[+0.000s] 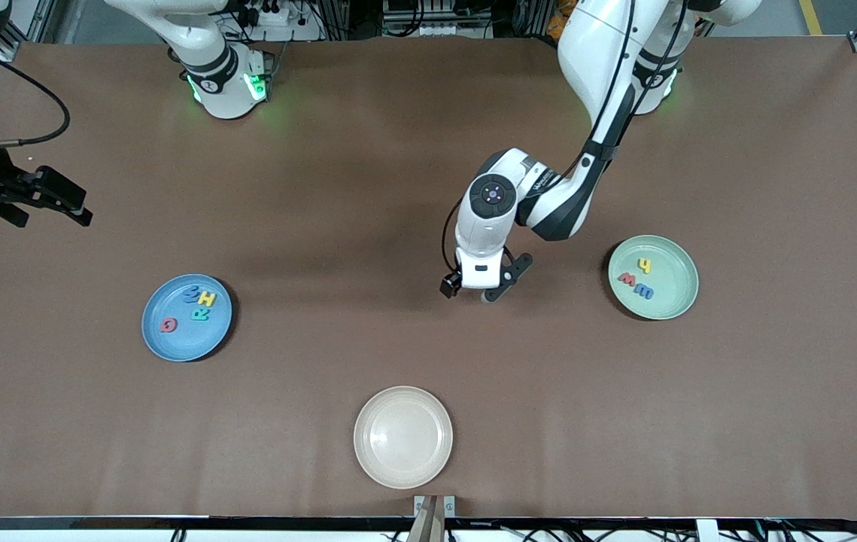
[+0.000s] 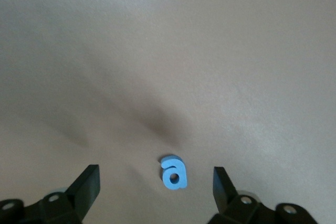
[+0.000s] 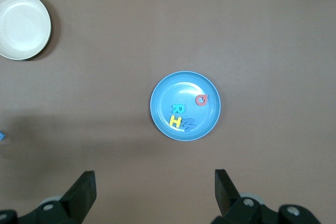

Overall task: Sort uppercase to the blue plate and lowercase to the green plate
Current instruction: 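Lower the left gripper and grasp the blue a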

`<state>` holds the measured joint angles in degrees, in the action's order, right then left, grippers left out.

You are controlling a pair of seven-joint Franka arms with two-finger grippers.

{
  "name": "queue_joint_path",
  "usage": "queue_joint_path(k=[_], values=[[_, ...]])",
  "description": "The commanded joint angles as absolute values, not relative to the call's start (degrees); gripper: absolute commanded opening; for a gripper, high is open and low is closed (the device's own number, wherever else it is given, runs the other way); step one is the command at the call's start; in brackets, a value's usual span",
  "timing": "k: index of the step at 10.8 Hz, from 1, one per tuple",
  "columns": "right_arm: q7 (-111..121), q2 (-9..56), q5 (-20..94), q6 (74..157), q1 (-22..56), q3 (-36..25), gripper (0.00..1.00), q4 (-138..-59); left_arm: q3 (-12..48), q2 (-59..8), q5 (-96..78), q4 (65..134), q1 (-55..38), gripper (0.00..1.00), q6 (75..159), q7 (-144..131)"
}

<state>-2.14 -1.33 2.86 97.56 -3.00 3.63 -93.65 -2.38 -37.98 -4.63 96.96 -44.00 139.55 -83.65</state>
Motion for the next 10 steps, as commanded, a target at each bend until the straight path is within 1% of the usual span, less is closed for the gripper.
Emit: queue_joint_path(k=[1,4,10], values=[[-2.2,-1.85,3.34,96.68,-3.6,3.43,1.0,-93.25,-3.87,-40.42,-6.42,93.53,-45.7,1.0,139.22,-84.81],[-2.2,-1.58,3.16,96.86,-3.69,3.43,1.0,-93.25,-3.78,-42.53,-6.86,92.03,-46.23,1.0,139.22,-86.22],[-2.29,-1.67,3.52,96.42,-6.23,3.43,1.0,-92.99,-3.87,-46.75,-6.86,88.78,-47.11,1.0,139.22,-88.33]])
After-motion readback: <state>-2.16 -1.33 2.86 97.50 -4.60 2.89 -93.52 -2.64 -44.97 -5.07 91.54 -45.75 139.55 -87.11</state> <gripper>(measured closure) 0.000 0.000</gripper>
